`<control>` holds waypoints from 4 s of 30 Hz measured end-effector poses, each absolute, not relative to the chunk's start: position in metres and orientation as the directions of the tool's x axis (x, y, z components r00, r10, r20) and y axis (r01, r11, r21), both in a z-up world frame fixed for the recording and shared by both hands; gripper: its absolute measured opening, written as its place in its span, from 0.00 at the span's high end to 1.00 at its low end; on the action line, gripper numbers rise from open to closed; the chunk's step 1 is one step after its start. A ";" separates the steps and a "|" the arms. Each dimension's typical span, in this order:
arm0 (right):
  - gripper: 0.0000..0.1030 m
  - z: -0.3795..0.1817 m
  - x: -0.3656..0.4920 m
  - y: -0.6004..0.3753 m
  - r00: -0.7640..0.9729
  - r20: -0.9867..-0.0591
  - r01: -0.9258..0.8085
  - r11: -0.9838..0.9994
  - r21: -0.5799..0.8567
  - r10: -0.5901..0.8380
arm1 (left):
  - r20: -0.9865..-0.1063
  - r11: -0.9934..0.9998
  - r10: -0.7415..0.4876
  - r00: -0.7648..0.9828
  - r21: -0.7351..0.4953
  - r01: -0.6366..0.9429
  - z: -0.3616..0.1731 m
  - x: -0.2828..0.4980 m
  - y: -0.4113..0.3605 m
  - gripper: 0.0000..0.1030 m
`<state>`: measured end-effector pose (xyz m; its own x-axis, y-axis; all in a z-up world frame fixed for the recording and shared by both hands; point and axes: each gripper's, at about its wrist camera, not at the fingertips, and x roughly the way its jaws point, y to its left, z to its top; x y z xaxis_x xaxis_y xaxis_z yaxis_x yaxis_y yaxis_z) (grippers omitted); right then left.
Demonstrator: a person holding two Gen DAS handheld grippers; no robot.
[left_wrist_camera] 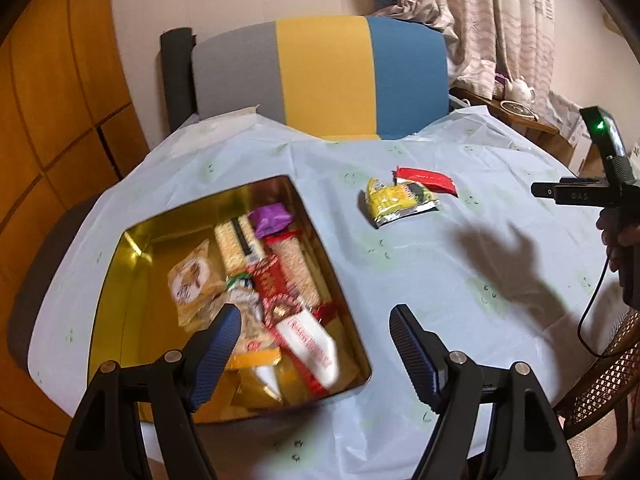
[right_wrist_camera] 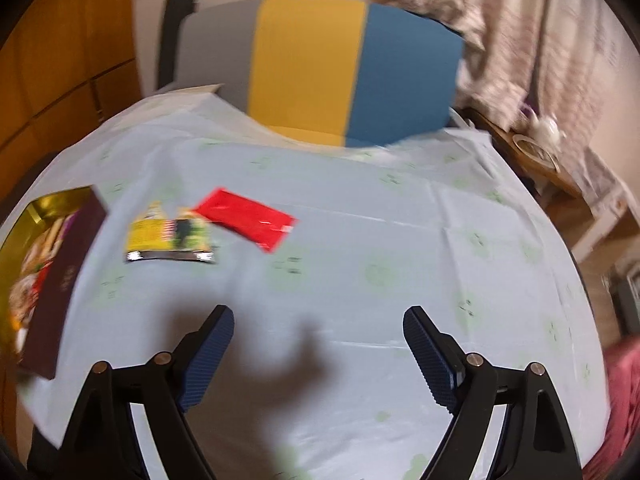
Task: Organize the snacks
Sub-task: 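Move the left tool to the yellow seaweed packet and grasp it, then grasp the red rectangular packet with the right tool while the left tool holds the seaweed packet, then lower the seaweed packet into the gold tin with the left tool while the right tool holds the red packet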
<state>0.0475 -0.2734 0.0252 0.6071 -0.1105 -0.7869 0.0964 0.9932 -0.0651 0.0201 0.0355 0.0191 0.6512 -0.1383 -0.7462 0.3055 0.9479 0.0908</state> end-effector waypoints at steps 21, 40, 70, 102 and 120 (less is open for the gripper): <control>0.14 0.012 0.047 -0.333 0.596 -0.798 0.243 0.928 0.283 0.087 | -0.896 0.655 -0.168 0.412 0.211 0.726 -0.034 0.166 -0.121 0.20; 0.12 0.017 0.044 -0.336 0.616 -0.783 0.244 0.923 0.297 0.089 | -0.915 0.544 -0.107 0.390 0.274 0.793 -0.084 0.217 -0.156 0.35; 0.12 -0.001 0.066 -0.281 0.509 -0.839 0.044 0.968 0.247 0.191 | -0.841 0.821 -0.297 0.453 0.017 0.570 -0.064 0.044 -0.077 0.61; 0.55 -0.063 0.209 -0.210 0.297 -0.949 -0.393 0.919 -0.019 0.108 | -0.808 0.831 -0.407 0.426 -0.134 0.540 -0.076 0.054 -0.062 0.61; 0.21 -0.056 0.041 -0.215 0.212 -0.954 -0.272 0.950 0.152 0.213 | -0.830 0.853 -0.365 0.421 -0.116 0.509 -0.072 0.043 -0.061 0.61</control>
